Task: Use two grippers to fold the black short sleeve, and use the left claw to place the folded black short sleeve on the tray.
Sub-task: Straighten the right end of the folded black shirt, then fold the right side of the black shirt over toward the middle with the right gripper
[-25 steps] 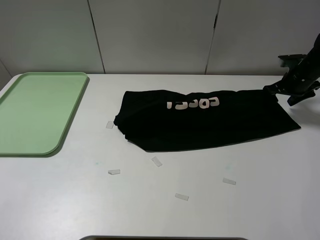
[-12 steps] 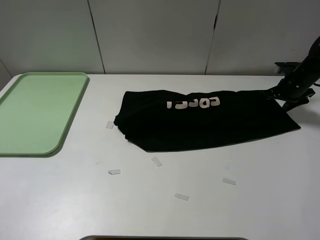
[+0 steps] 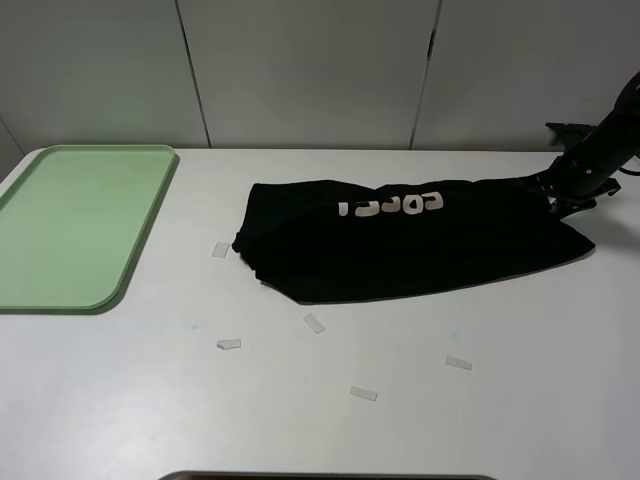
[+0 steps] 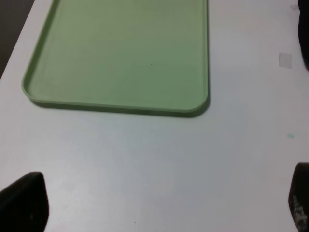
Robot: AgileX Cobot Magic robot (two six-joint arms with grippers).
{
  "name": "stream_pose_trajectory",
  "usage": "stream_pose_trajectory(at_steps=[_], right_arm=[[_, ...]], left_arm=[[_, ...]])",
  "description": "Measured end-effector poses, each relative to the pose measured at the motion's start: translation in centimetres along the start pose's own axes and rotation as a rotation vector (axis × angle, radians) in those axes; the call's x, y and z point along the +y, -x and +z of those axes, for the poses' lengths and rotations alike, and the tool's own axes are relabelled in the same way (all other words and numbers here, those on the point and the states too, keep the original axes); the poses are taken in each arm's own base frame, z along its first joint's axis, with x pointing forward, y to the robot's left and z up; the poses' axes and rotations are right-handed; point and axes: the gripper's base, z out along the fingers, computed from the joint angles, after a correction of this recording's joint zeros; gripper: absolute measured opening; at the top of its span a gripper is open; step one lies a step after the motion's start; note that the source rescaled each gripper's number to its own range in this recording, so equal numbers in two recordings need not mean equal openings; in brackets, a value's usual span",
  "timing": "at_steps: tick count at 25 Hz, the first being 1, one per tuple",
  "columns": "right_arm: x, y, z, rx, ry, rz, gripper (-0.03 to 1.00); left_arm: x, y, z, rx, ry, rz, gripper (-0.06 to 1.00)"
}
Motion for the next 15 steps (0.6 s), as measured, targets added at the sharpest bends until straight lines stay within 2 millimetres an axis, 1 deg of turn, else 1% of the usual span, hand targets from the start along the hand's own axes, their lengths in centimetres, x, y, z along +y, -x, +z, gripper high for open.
stream_pose_trajectory(at_steps=[1, 3, 5, 10, 15], right_arm=[[0.1, 0.0, 0.0, 0.001, 0.012, 0.011, 0.42], [0.3, 0.0, 0.0, 0.003, 0.030, 0.026, 0.25], [0.4, 0.0, 0.0, 0.003, 0.035, 0.029, 0.13], [0.4, 0.0, -0.1, 0.000, 0.034, 0.028, 0.13], [0.4, 0.3, -1.3, -0.008, 0.010, 0.007, 0.13]], left_arm=[[0.0, 0.0, 0.0, 0.000, 0.000, 0.000, 1.00], [0.0, 0.0, 0.0, 0.000, 0.000, 0.000, 1.00], [0.0, 0.0, 0.0, 0.000, 0.000, 0.000, 1.00], [0.0, 0.0, 0.0, 0.000, 0.000, 0.000, 1.00], [0.0, 0.0, 0.0, 0.000, 0.000, 0.000, 1.00]])
